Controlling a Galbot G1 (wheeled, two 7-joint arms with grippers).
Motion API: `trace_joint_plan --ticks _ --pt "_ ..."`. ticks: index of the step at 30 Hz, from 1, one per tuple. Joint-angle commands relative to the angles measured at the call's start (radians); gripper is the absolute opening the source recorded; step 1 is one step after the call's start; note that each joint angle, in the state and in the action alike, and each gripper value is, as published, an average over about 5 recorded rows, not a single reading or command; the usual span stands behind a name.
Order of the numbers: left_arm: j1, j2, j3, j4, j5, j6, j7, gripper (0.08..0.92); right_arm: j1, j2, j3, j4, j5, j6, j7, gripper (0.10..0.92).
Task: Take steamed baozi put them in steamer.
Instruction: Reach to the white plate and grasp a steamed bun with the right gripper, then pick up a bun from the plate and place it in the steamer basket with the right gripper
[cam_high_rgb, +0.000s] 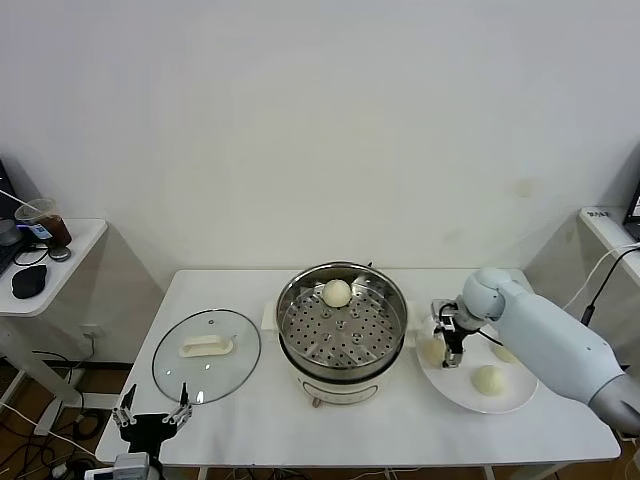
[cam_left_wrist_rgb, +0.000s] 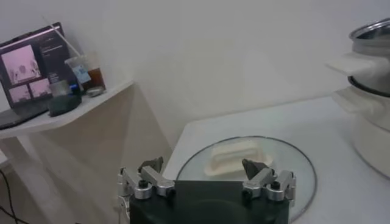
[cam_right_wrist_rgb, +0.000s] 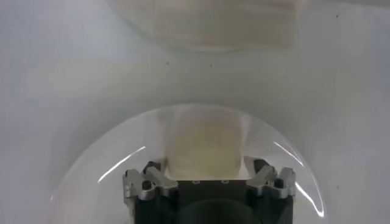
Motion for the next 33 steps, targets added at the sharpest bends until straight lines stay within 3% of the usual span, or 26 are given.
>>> trace_joint_plan --ticks 1,7,21,33 --pt "0.0 0.0 0.003 -0.001 0.001 0.001 0.001 0.823 0.0 -0.003 0.002 0.0 0.013 -0.004 -0.006 0.579" --pt "-0.005 -0.001 0.01 -0.004 0.003 0.002 0.002 0.823 0.028 -0.04 0.001 0.023 0.041 -0.01 -0.017 0.446" --pt "-0.039 0.002 0.02 -0.008 -0.002 0.016 0.008 0.823 0.499 -0.229 -0.272 0.215 0.339 -0.058 -0.108 0.433" --pt "-0.022 0.011 0.042 -0.03 -0.008 0.012 -0.009 0.823 0.839 0.032 -0.559 0.335 0.592 -0.231 -0.113 0.433"
